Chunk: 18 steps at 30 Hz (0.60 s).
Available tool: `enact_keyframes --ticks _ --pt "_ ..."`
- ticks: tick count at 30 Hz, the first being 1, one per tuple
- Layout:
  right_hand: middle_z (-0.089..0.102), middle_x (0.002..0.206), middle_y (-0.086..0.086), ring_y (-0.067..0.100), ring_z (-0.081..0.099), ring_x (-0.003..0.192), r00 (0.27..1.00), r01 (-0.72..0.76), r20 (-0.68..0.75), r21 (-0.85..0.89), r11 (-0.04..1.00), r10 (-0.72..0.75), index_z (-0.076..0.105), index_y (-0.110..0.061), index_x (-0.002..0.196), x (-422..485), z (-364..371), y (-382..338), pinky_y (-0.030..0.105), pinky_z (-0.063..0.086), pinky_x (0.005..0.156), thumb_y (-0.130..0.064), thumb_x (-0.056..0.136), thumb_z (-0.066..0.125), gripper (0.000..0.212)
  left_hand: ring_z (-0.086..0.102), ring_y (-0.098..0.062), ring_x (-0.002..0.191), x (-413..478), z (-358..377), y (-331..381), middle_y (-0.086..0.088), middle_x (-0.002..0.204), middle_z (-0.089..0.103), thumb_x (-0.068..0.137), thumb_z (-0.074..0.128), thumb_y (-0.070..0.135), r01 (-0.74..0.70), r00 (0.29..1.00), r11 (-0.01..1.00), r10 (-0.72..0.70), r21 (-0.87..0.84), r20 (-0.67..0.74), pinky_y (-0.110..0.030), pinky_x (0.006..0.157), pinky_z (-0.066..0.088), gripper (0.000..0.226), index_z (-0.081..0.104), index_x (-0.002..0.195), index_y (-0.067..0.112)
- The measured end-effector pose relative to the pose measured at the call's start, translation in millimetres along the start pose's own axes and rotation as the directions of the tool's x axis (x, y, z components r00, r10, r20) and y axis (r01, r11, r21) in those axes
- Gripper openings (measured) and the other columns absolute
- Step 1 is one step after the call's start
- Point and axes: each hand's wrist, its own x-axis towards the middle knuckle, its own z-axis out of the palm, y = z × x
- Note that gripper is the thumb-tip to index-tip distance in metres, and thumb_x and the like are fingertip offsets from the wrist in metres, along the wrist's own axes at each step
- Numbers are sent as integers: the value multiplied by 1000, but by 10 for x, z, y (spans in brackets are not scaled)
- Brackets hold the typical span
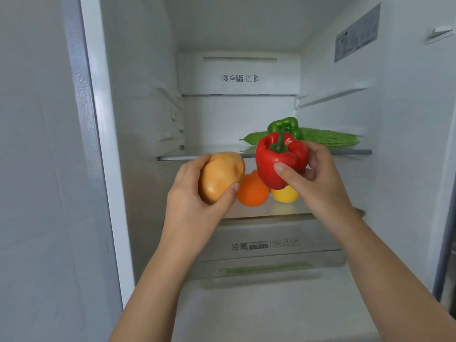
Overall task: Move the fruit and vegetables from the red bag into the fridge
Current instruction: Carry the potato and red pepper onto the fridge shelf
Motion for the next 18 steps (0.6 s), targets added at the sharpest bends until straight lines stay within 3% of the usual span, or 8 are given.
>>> enact_keyframes --ticks 3,6,10,14,18 --pt "57 113 -10 11 58 105 999 44 2 31 999 -44 48 -41 101 353 58 103 35 48 89 -50 57 74 52 43 4 98 282 106 -16 8 114 51 72 75 32 -66 998 994 66 90 -4 0 80 31 59 51 124 18" --pt "60 107 -5 11 60 99 997 77 -18 75 994 -76 48 -37 97 705 109 193 36 51 87 -36 66 78 42 40 6 96 563 200 -34 8 114 50 74 73 27 -89 996 985 91 145 -3 3 77 29 58 50 126 17" --pt "58 110 2 15 60 98 997 76 10 52 996 -77 45 -33 103 1082 173 261 20 52 68 -31 73 75 42 46 -8 100 907 267 -75 1 119 52 75 72 29 -56 998 977 60 206 -16 -11 78 31 58 49 128 18" --pt "51 91 -15 9 55 86 998 28 67 -104 994 -21 42 -24 111 1324 267 298 19 43 69 -34 76 72 48 49 -18 108 1178 310 -120 -6 123 51 76 72 29 -43 999 956 42 290 11 -18 83 34 60 48 129 15" --pt "49 89 -11 13 53 88 991 -72 102 -154 985 88 41 -20 108 1481 352 353 19 44 65 -37 76 71 46 50 -21 106 1380 349 -181 -7 121 53 75 73 31 3 998 942 -24 335 57 -23 84 37 59 49 127 16"
